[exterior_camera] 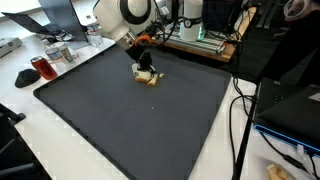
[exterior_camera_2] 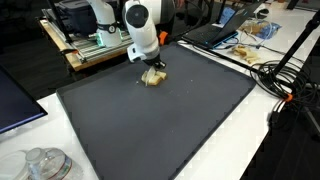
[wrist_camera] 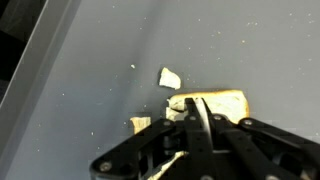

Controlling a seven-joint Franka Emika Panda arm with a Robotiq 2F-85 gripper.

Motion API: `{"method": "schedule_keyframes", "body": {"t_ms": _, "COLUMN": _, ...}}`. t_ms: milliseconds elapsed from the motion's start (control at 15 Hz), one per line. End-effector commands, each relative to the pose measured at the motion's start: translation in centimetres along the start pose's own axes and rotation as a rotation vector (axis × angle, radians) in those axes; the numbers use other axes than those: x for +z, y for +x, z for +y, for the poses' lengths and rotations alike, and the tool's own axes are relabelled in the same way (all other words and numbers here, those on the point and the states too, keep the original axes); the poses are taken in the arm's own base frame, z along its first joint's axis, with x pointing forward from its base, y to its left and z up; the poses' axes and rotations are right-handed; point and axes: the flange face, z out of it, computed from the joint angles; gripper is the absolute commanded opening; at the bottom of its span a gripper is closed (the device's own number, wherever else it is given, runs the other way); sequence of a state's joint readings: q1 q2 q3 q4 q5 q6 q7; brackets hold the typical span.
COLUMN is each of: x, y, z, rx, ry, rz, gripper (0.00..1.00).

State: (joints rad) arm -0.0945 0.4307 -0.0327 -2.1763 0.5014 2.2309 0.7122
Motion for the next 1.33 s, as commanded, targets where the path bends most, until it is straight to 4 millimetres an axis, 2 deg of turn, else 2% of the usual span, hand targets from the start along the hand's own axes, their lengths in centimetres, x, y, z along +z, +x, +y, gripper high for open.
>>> {"method": "schedule_keyframes", "body": {"t_ms": 0, "x": 2.6, "y": 0.3, "z": 0.1, "rx": -0.041, "ry": -0.049, "rz": 0.044, "gripper": 0.01}}
{"method": "schedule_keyframes", "body": {"t_ms": 400, "x": 2.9, "y": 0.8, "z": 0.2, "rx": -0.056, "ry": -0.072, "rz": 0.083, "gripper": 0.01}}
{"method": "schedule_keyframes", "body": {"t_ms": 1267, "x": 1.4, "y": 3.8, "z": 0.3, "rx": -0.021, "ry": -0.054, "rz": 0.104, "gripper": 0.01}}
